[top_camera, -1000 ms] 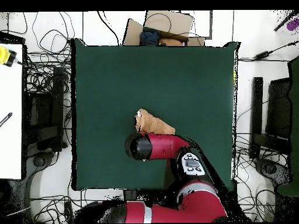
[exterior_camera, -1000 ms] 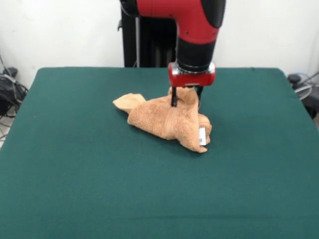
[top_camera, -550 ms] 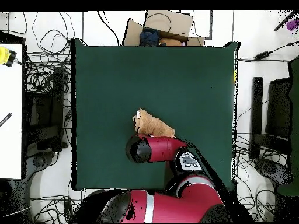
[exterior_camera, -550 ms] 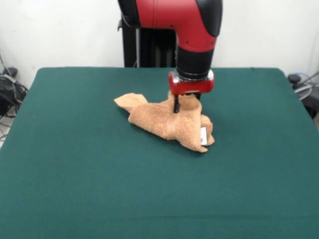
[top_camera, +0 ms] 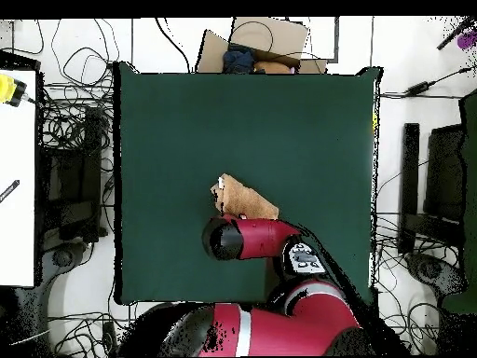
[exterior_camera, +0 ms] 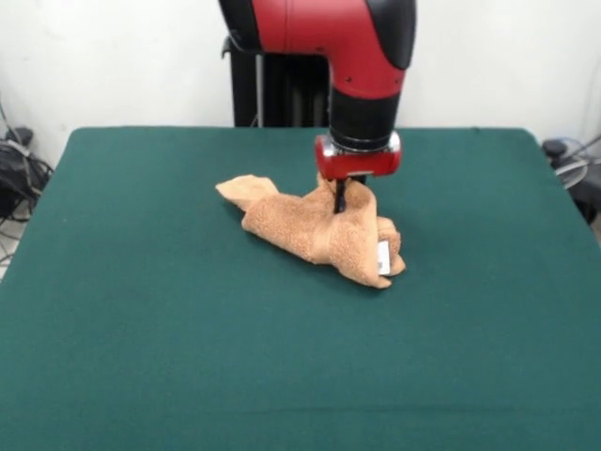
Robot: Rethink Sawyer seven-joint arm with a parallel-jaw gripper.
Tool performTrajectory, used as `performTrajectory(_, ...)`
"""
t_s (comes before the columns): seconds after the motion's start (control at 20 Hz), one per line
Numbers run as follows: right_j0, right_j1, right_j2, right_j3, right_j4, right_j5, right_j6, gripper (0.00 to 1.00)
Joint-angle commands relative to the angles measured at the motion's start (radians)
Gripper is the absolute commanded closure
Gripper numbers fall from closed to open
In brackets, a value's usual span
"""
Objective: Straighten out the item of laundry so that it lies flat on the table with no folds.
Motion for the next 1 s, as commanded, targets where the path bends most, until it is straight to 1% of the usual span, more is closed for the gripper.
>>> performTrajectory(0.05, -0.083, 0.016, 0.099, 0.043, 0.012, 0.089, 0.085, 1.0)
performTrajectory(0.15, -0.09, -0.023, 0.121, 0.105, 0.038, 0.096, 0.119, 1.0)
performTrajectory(0.25, -0.079, -0.172, 0.151, 0.193, 0.105, 0.211, 0.148, 1.0)
performTrajectory(0.3, -0.077, -0.236, 0.164, 0.22, 0.135, 0.269, 0.152, 1.0)
performTrajectory(0.4, -0.052, -0.339, 0.165, 0.236, 0.184, 0.379, 0.149, 1.0)
performTrajectory(0.5, -0.018, -0.415, 0.143, 0.228, 0.208, 0.472, 0.137, 1.0)
performTrajectory(0.6, 0.007, -0.46, 0.123, 0.217, 0.225, 0.541, 0.138, 1.0)
performTrajectory(0.7, 0.002, -0.483, 0.124, 0.218, 0.233, 0.567, 0.126, 1.0)
performTrajectory(0.85, -0.001, -0.491, 0.123, 0.221, 0.235, 0.564, 0.111, 1.0)
performTrajectory(1.0, -0.018, -0.477, 0.123, 0.228, 0.233, 0.535, 0.1, 1.0)
